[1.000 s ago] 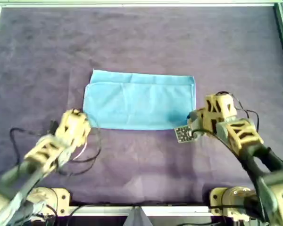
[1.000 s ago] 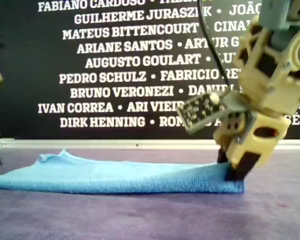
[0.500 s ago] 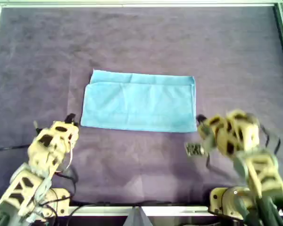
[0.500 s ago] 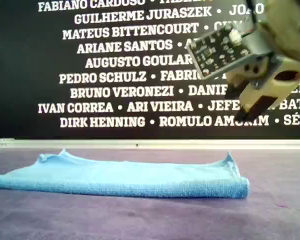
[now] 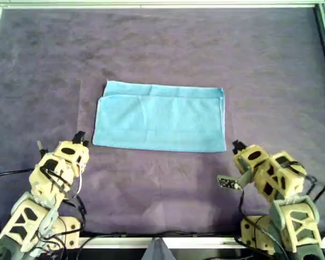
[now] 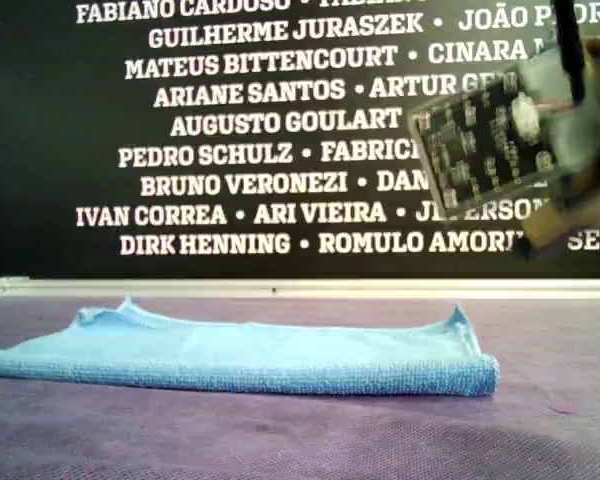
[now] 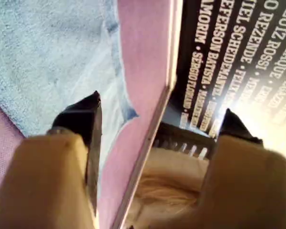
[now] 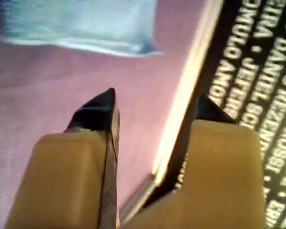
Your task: Fold a cloth
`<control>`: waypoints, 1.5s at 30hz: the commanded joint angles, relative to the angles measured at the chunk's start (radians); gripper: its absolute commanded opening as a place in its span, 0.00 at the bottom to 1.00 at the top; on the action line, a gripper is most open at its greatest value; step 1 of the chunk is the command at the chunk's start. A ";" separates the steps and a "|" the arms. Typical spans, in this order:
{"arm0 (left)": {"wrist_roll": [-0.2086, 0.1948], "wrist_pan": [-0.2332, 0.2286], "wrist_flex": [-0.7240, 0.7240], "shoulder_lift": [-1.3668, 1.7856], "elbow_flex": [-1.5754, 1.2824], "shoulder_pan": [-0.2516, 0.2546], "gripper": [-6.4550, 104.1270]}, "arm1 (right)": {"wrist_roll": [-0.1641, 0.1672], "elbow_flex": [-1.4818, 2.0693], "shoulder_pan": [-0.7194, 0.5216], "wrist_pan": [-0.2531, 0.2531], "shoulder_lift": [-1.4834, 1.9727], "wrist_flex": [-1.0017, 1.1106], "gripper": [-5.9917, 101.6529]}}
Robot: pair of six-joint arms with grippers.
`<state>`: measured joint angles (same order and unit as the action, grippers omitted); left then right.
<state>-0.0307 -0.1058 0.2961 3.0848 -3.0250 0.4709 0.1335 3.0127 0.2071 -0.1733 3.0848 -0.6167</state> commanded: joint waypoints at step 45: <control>0.003 -0.005 -0.002 0.017 0.017 -0.005 0.85 | -0.015 -0.841 0.035 -0.008 -1.368 -0.028 0.85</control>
<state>-0.0307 -0.1058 0.2961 3.0864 -3.0250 0.4709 0.1227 2.2565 0.2424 -0.1703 1.7181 -0.6427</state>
